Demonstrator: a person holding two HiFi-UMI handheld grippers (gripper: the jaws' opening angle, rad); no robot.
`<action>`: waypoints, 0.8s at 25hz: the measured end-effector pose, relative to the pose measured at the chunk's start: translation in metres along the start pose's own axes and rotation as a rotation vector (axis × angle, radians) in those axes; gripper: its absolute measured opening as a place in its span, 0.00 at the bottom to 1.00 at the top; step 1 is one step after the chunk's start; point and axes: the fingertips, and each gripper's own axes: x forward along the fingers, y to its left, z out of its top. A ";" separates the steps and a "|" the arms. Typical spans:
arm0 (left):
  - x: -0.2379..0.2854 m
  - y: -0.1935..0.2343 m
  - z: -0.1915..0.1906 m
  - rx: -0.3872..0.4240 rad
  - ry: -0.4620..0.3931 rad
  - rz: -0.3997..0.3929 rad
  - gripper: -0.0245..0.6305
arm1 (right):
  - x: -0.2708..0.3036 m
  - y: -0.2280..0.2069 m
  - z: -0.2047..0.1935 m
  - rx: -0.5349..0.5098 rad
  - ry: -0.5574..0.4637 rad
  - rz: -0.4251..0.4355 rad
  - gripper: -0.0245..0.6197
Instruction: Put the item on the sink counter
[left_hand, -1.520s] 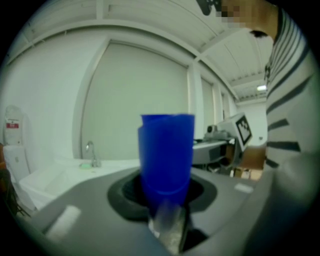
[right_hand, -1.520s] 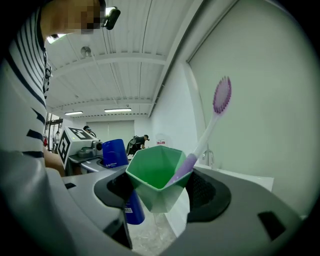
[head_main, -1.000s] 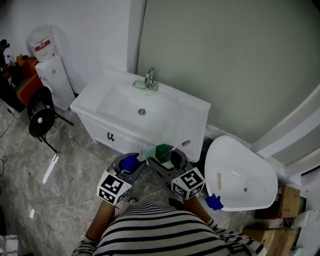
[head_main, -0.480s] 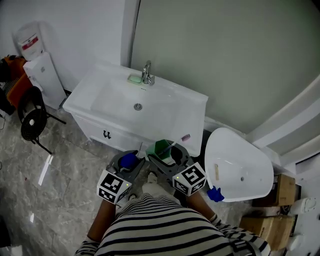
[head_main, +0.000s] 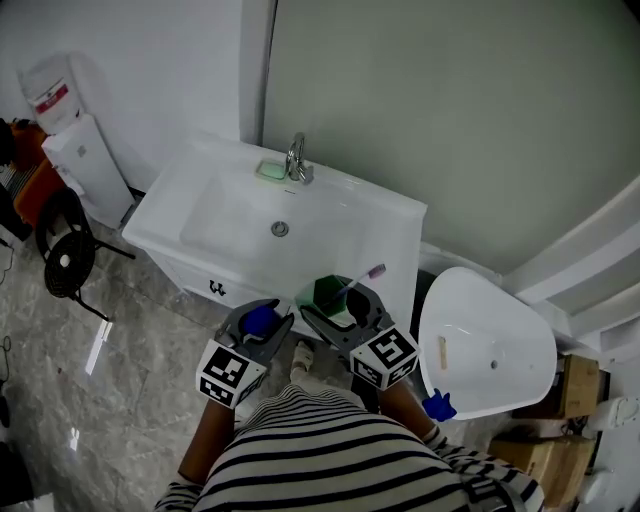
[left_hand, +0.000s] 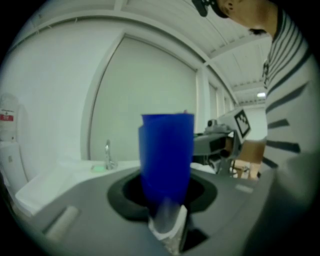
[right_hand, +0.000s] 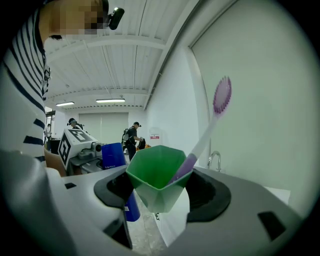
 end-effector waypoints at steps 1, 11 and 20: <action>0.009 0.007 0.002 0.000 0.006 -0.001 0.25 | 0.006 -0.011 0.002 0.002 0.002 -0.003 0.52; 0.104 0.054 0.032 0.032 0.042 -0.034 0.25 | 0.032 -0.115 0.020 0.021 -0.015 -0.048 0.52; 0.183 0.055 0.053 0.099 0.108 -0.134 0.25 | 0.027 -0.192 0.023 0.062 -0.036 -0.116 0.52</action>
